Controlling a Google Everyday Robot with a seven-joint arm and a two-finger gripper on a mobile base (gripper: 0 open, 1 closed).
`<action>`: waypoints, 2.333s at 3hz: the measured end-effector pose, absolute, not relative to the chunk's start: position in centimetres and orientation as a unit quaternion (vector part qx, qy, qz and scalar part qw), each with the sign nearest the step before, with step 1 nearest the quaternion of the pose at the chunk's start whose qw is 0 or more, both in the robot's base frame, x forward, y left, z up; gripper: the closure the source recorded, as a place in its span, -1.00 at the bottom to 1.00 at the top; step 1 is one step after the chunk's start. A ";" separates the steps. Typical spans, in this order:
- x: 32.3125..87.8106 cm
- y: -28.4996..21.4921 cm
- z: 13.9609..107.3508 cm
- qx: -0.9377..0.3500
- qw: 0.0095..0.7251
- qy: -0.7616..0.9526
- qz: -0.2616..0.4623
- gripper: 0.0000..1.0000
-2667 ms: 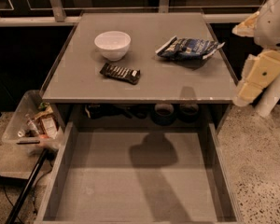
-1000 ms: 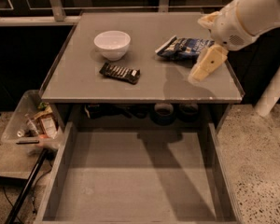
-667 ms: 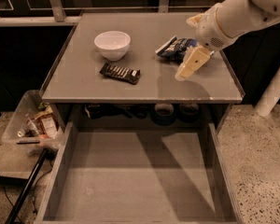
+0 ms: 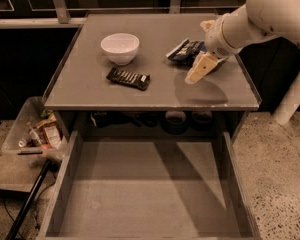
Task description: Place blue chip bag into top drawer
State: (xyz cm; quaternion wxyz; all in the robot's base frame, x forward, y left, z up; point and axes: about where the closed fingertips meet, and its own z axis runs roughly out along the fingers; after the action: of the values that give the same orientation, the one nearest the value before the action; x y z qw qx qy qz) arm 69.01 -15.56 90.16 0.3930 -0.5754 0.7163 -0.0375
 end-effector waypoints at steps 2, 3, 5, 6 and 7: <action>73.8 -20.2 89.3 -0.556 0.409 0.720 -0.078 -1.00; 74.7 -22.7 89.1 -0.550 0.410 0.723 -0.088 -1.00; 74.8 -22.7 89.1 -0.550 0.410 0.722 -0.088 -0.18; 74.8 -22.7 89.1 -0.550 0.410 0.722 -0.088 0.28; 74.8 -22.7 89.1 -0.550 0.410 0.722 -0.088 0.75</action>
Offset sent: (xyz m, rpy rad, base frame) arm 0.0711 -0.0810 -0.0046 -0.0426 -0.1149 -0.1103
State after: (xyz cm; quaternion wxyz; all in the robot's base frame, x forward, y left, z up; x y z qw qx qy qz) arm 74.82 -22.69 89.13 0.4105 -0.5497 0.7222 -0.0880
